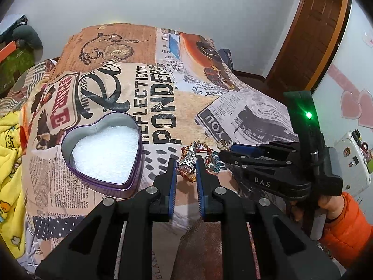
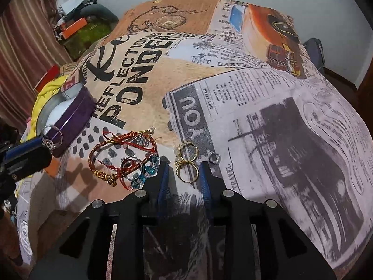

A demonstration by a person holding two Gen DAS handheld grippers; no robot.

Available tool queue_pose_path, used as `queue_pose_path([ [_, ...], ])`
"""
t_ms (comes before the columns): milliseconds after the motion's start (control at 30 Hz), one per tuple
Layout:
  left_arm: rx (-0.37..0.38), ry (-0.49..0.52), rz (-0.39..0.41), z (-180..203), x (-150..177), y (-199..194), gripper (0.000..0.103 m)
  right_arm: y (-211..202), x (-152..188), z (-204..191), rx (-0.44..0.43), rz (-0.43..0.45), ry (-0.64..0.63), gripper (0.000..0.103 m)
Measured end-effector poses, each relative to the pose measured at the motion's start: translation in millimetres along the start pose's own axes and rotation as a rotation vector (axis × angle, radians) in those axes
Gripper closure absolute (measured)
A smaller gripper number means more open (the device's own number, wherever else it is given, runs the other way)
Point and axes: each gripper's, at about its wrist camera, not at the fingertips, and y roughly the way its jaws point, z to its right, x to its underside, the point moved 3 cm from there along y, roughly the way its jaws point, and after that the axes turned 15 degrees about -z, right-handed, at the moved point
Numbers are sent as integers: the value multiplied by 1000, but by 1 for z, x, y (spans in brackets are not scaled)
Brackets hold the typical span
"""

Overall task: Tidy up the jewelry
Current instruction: 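Grasp the silver charm with the left tool while the right tool grasps a gold ring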

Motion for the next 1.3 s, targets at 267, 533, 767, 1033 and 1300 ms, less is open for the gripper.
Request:
queue_pose_path([
  [267,-6,-15,15,-5,-1,-6,88,-5,4,-5,4,12,-14,98],
  [533,-25,-26,64,-10,-1,-28,88,-21,7,-17,-2,40,-27,99],
  [767,-40,-37,88,-17,3,-41,88,-35,11,-15,36,42,-7,89],
  [1033,-45,-57,77,-27,8,-37,88,-8,9,-7,66,-32,21,69],
  [1300,-49,-83,84,-37,8,-37,88,5,-5,-4,45,-9,-2,81],
])
